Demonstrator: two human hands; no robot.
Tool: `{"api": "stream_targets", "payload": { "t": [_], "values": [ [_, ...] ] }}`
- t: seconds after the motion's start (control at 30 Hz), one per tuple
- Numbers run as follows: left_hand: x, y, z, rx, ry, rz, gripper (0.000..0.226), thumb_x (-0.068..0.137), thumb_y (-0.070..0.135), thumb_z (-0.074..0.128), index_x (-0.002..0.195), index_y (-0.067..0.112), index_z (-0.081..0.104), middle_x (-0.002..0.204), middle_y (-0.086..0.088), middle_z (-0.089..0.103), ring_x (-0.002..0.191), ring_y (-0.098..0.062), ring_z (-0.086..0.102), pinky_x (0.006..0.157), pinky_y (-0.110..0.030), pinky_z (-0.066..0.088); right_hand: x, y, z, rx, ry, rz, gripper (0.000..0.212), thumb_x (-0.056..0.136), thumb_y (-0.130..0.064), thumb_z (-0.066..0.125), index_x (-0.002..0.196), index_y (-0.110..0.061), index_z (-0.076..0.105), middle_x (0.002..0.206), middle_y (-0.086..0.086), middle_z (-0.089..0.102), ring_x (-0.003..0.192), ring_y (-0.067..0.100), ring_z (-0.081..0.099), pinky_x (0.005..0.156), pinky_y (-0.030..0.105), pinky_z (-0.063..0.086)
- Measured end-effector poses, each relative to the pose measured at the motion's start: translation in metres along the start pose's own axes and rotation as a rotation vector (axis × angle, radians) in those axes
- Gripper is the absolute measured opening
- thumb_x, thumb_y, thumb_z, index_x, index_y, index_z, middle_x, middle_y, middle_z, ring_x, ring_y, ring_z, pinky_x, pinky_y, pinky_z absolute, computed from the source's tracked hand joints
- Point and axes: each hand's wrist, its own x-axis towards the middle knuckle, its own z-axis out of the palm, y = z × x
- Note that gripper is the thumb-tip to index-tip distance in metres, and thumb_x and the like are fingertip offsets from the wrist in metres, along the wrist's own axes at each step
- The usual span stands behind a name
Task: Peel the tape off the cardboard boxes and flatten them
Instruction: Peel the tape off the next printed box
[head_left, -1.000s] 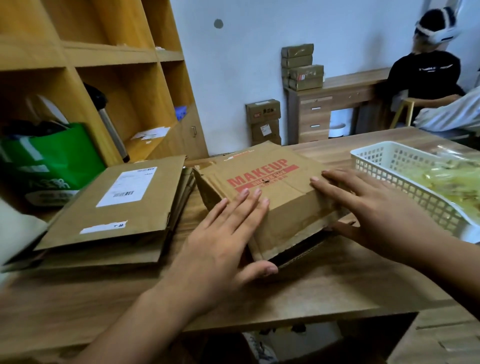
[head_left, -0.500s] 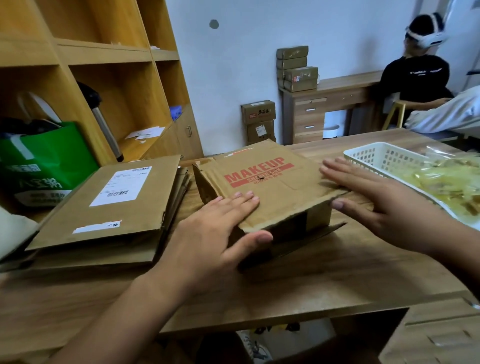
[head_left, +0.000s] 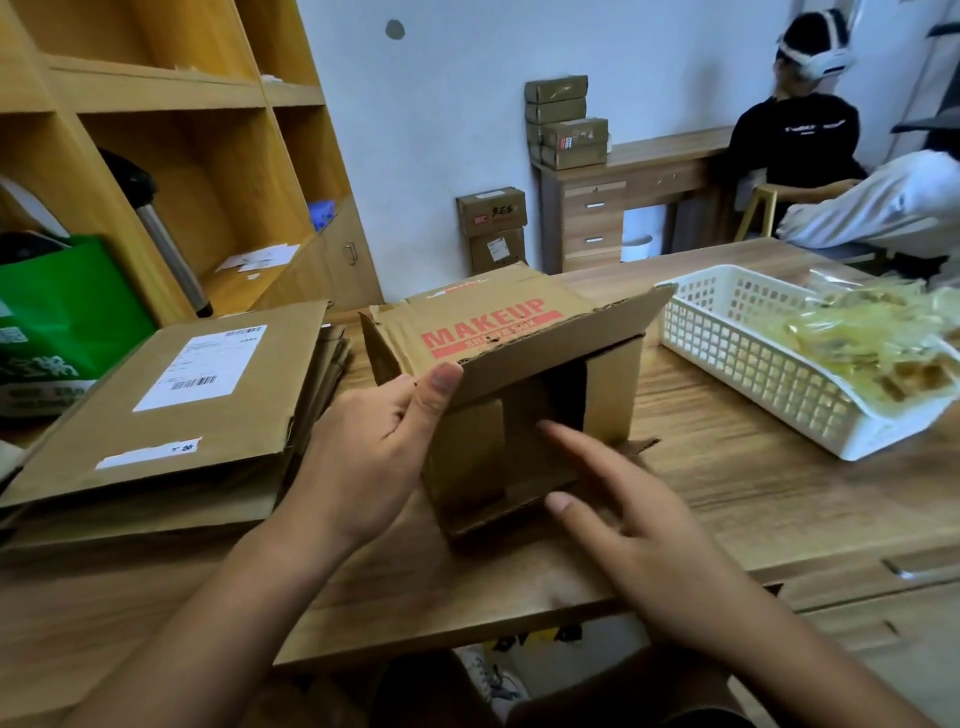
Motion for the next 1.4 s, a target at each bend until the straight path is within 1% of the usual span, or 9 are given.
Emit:
{"api": "stream_targets", "payload": {
  "t": [0.2,0.47,0.63,0.73,0.83,1.07,1.17,1.3,1.4],
  "values": [
    [0.002,-0.006,0.0,0.01,0.005,-0.003,0.064,0.091,0.073,0.022,0.058,0.032,0.058,0.055,0.026,0.055,0.056,-0.003,0.052,0.055,-0.032,0.026,0.034,-0.016,0.014,0.442,-0.005,0.224,0.072,0.078,-0.016,0.054,0.145,-0.039,0.042,0.143,-0.016,0.056,0.134,-0.003,0.048,0.119,0.035,0.036],
    [0.005,-0.01,0.003,0.032,0.003,0.008,0.085,0.085,0.087,0.014,0.07,0.02,0.065,0.067,0.014,0.065,0.062,-0.009,0.058,0.061,-0.045,0.047,0.044,-0.022,0.009,0.492,-0.111,0.289,0.067,0.09,0.015,0.038,0.144,-0.023,0.048,0.13,-0.008,0.066,0.126,0.006,0.058,0.114,0.033,0.041],
    [0.005,-0.008,0.003,0.047,-0.001,-0.008,0.074,0.086,0.085,0.015,0.057,0.031,0.055,0.059,0.02,0.057,0.058,-0.007,0.051,0.058,-0.036,0.036,0.034,-0.018,0.001,0.772,-0.118,0.353,0.062,0.087,0.021,0.032,0.13,-0.014,0.06,0.121,0.007,0.073,0.116,0.019,0.068,0.103,0.035,0.05],
    [0.006,-0.011,0.005,0.042,-0.059,0.018,0.065,0.085,0.085,0.016,0.099,0.051,0.069,0.098,0.029,0.069,0.093,0.002,0.062,0.084,-0.033,0.05,0.021,-0.015,0.004,0.953,-0.204,0.374,0.06,0.088,0.021,0.03,0.132,-0.009,0.057,0.12,0.013,0.073,0.116,0.025,0.068,0.102,0.033,0.053],
    [0.005,-0.014,0.011,0.064,-0.207,0.106,0.08,0.083,0.087,0.02,0.142,0.043,0.05,0.145,0.032,0.04,0.138,0.018,0.028,0.113,-0.011,0.023,0.007,-0.014,0.014,1.117,-0.278,0.372,0.058,0.089,0.02,0.031,0.134,-0.008,0.055,0.127,0.016,0.069,0.122,0.029,0.064,0.107,0.038,0.047],
    [0.003,-0.016,0.018,0.115,-0.344,0.194,0.079,0.087,0.078,0.033,0.156,0.039,0.029,0.162,0.028,0.018,0.146,0.017,-0.001,0.114,-0.005,-0.001,-0.009,-0.013,0.023,1.409,-0.311,0.352,0.057,0.079,0.015,0.046,0.13,-0.003,0.064,0.134,0.023,0.062,0.129,0.034,0.058,0.107,0.042,0.048],
    [0.002,-0.015,0.016,0.139,-0.35,0.189,0.08,0.085,0.077,0.035,0.156,0.04,0.026,0.162,0.03,0.014,0.145,0.018,-0.004,0.113,-0.009,0.001,-0.013,-0.014,0.012,1.244,-0.217,0.396,0.051,0.08,0.017,0.052,0.127,0.0,0.063,0.125,0.024,0.067,0.12,0.035,0.065,0.099,0.04,0.053],
    [0.002,-0.015,0.012,0.144,-0.364,0.152,0.087,0.08,0.082,0.037,0.156,0.043,0.022,0.157,0.038,0.008,0.142,0.022,-0.007,0.11,-0.011,0.003,-0.005,0.007,-0.015,0.497,0.298,0.339,0.03,0.094,0.008,0.055,0.11,-0.014,0.068,0.105,0.005,0.076,0.101,0.021,0.073,0.088,0.024,0.058],
    [0.001,-0.014,0.014,0.151,-0.371,0.15,0.091,0.078,0.086,0.036,0.157,0.044,0.021,0.159,0.037,0.007,0.143,0.02,-0.007,0.115,-0.02,0.006,0.012,0.023,-0.027,0.215,0.484,0.278,0.038,0.092,-0.01,0.069,0.127,-0.019,0.057,0.116,-0.007,0.067,0.109,0.006,0.064,0.094,0.022,0.053]
  ]
}}
